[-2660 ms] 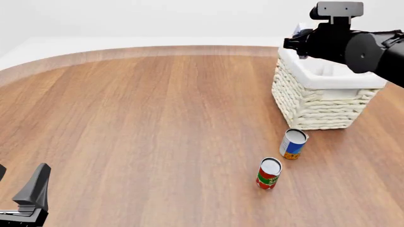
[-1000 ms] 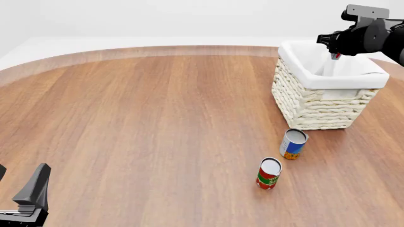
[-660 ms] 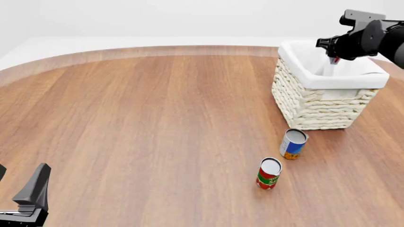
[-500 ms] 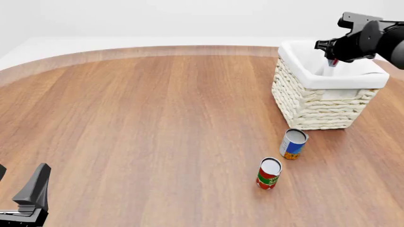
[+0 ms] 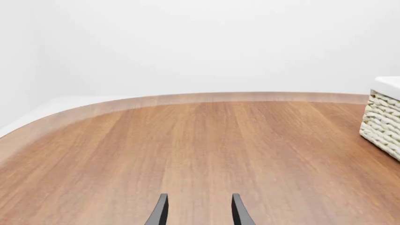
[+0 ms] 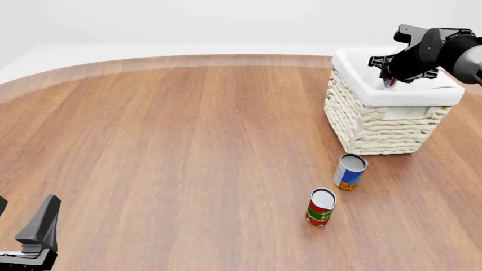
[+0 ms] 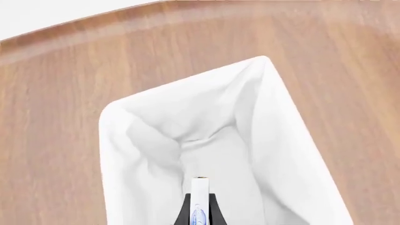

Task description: Pick up the alphabet soup and the cream cheese box, and put them in the basket.

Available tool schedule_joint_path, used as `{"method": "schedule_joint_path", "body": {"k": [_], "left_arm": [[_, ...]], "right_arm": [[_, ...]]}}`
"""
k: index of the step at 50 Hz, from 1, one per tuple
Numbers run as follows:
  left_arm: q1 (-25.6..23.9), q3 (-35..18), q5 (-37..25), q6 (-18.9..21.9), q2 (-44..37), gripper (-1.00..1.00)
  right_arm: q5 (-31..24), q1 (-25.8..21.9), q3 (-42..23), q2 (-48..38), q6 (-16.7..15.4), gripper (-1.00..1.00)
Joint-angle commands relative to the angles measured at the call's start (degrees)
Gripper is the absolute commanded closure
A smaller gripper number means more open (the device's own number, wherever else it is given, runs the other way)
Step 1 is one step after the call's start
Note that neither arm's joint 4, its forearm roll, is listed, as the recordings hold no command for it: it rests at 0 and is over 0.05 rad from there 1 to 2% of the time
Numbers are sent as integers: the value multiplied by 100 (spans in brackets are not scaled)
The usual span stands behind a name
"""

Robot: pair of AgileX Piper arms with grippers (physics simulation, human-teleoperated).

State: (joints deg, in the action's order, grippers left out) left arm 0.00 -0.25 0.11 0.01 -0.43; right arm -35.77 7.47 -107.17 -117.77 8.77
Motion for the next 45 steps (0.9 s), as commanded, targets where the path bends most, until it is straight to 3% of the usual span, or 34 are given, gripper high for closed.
{"method": "schedule_joint_path", "body": {"k": [1,20,21,45], "left_arm": [[1,0,0,0,0,-100],[0,0,0,0,-1,-100],[1,0,0,0,-1,-100],[1,0,0,0,1,-100]], "right_arm": [[-243,-21,-205,-131,66,100],[-270,-16,-219,-158,154,100],[-215,-30,-165,-125,240,-100],[201,7,126,138,317,-100]]}}
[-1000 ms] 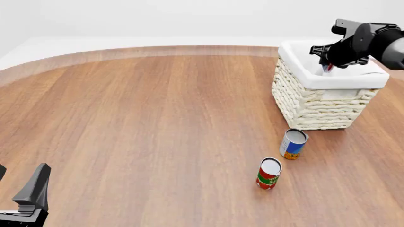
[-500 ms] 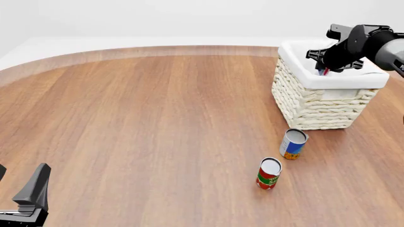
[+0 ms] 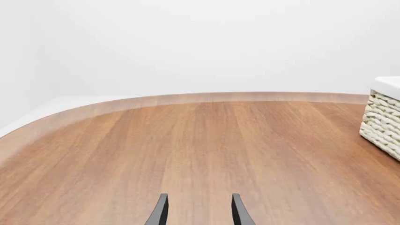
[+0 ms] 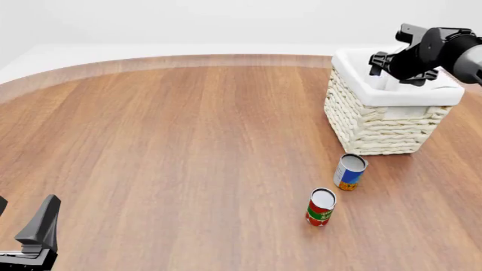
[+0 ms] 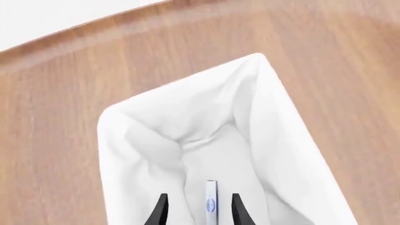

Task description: Pick up the alphabet soup and the cream cheese box, and put them in the basket.

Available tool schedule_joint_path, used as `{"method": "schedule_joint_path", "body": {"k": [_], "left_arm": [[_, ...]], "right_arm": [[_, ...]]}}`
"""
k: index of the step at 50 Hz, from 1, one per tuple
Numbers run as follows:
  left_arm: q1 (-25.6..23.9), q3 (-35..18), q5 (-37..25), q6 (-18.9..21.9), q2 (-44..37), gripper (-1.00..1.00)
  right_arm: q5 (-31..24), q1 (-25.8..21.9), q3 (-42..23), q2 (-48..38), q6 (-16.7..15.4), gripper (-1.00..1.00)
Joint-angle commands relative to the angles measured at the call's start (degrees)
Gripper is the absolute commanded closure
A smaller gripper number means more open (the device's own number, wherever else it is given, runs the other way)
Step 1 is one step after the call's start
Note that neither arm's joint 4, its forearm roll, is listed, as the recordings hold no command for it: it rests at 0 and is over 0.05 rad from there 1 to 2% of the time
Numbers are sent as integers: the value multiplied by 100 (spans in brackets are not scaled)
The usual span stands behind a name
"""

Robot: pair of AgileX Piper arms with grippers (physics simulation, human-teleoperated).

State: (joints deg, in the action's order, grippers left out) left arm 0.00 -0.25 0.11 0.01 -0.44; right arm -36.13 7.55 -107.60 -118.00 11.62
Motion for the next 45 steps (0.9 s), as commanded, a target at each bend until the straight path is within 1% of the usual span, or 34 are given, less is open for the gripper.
{"method": "schedule_joint_path", "body": {"k": [1,9,15,17,22,29,30,33,35,36,42,45], "left_arm": [[-1,0,0,1,1,-100],[0,0,0,0,0,-100],[0,0,0,0,-1,-100],[-1,0,0,0,1,-100],[1,0,0,0,0,-100],[-1,0,0,-1,-1,-100],[0,0,0,0,0,-100],[0,0,0,-1,0,-100],[0,0,0,1,0,-100],[-1,0,0,1,-1,-100],[0,0,0,0,0,-100],[0,0,0,-1,0,-100]], "right_arm": [[289,-2,206,194,27,-100],[822,-6,587,553,-51,-100],[1050,24,738,703,-137,-100],[1212,16,862,804,-85,-100],[1362,10,972,909,-169,-100],[1457,-25,1046,996,-377,-100],[1483,-31,1065,1021,-454,-100],[1656,-6,1182,1134,-564,-100],[1672,15,1185,1144,-621,-100],[1757,32,1240,1200,-713,-100],[2024,43,1439,1380,-953,-100],[2135,40,1524,1453,-1006,-100]]}}
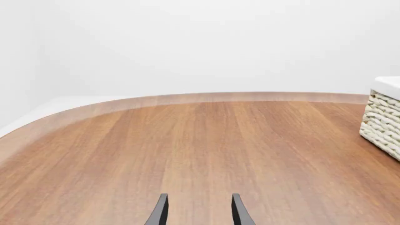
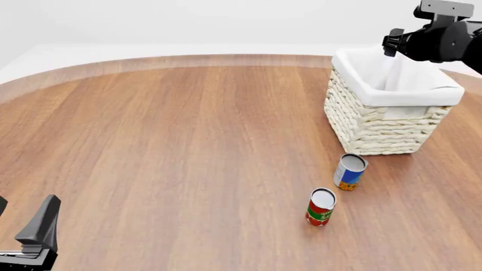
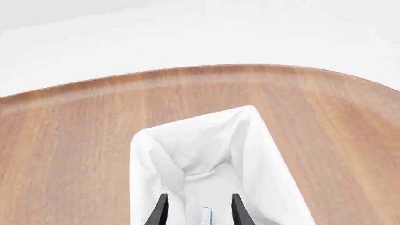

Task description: Pick up the alphabet soup and the cream cheese box, and put them in the basket.

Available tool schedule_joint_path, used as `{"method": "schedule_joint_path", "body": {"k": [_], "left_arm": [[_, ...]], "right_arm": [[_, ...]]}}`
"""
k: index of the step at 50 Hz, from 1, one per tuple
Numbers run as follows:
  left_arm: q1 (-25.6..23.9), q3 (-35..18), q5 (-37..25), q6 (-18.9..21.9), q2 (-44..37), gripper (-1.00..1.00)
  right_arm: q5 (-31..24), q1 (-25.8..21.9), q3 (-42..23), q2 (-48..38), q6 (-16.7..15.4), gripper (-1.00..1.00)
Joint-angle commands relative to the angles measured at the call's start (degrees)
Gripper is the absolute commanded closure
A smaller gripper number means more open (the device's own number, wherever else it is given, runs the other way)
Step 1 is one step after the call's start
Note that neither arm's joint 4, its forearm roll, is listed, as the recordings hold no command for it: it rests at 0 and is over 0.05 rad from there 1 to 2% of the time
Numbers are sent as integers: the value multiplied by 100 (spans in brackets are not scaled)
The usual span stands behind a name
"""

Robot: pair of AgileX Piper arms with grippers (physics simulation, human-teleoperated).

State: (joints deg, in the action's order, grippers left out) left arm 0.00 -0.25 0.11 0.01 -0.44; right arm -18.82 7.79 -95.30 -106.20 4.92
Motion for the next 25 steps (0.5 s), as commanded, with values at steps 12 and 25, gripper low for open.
{"method": "schedule_joint_path", "body": {"k": [12,25], "left_arm": [[-1,0,0,-1,0,-100],[0,0,0,-1,-1,-100]], "right_arm": [[891,49,666,582,-970,-100],[2828,-114,5085,3358,-1120,-100]]}}
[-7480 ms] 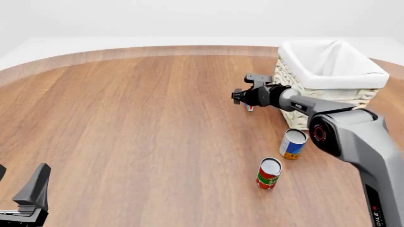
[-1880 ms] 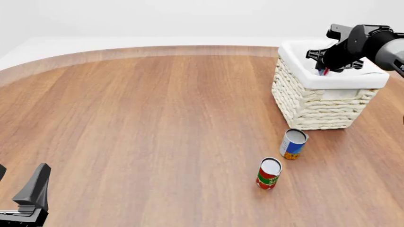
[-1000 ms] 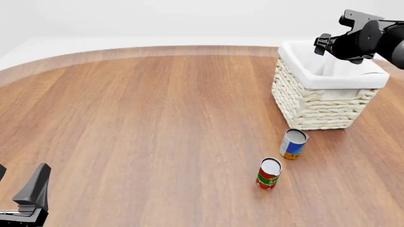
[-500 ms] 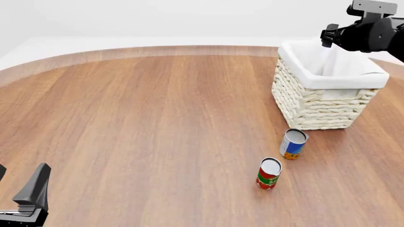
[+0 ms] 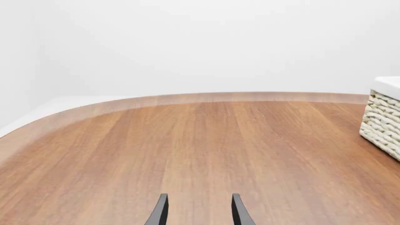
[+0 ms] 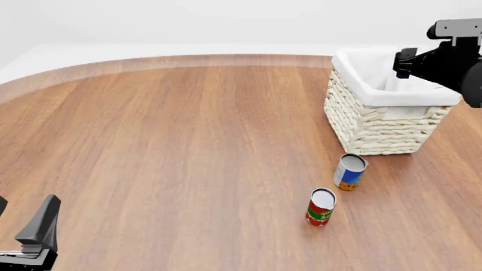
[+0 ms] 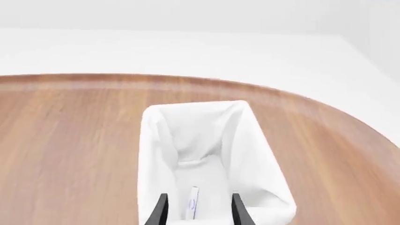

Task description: Pick up the alphabet soup and the cream cheese box, and put them in the basket.

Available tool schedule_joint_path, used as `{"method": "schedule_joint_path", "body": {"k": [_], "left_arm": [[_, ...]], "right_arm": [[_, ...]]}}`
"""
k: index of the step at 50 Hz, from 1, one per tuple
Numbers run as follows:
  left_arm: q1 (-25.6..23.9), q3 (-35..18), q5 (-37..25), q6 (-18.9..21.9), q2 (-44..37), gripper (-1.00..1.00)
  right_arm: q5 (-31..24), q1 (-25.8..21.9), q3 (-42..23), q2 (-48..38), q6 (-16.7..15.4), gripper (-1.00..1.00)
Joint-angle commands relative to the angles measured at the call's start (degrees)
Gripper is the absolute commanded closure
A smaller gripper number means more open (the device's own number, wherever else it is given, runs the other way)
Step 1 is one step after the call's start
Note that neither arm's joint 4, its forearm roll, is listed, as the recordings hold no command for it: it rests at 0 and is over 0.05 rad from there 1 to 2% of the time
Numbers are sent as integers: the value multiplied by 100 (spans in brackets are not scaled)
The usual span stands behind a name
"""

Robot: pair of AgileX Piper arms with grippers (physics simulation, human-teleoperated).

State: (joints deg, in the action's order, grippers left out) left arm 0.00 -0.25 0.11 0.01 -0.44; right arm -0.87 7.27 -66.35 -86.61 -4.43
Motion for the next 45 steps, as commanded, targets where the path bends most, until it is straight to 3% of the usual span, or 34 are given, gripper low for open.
{"method": "schedule_joint_path", "body": {"k": [1,2,4,5,11,29,34,38,40,42,43,44,45], "left_arm": [[1,0,0,0,0,-100],[0,0,0,-1,0,-100],[0,0,0,-1,-1,-100],[0,0,0,-1,0,-100],[0,0,0,-1,0,-100],[1,0,0,0,1,-100],[-2,0,0,1,0,-100],[0,0,0,2,0,-100],[0,0,0,0,1,-100],[-1,0,0,-1,-1,-100],[0,0,0,1,1,-100],[-1,0,0,0,0,-100],[1,0,0,1,1,-100]], "right_arm": [[1043,-67,2198,1409,-192,-100],[1088,-42,3231,2959,-56,-100],[1369,-469,3602,2897,73,-100],[1685,185,3497,2595,-13,-100],[1820,-3,3434,2467,76,-100],[1687,-274,3250,2318,-195,-100],[1746,-392,3272,2201,-136,-100],[1784,-476,3271,2132,-264,-100],[1700,-604,3191,2127,-537,-100],[1645,-681,3094,2110,-420,-100],[2299,-683,4826,2735,-631,-100],[2731,-705,5867,3379,-616,-100],[2822,-728,6203,3628,-569,-100]]}}
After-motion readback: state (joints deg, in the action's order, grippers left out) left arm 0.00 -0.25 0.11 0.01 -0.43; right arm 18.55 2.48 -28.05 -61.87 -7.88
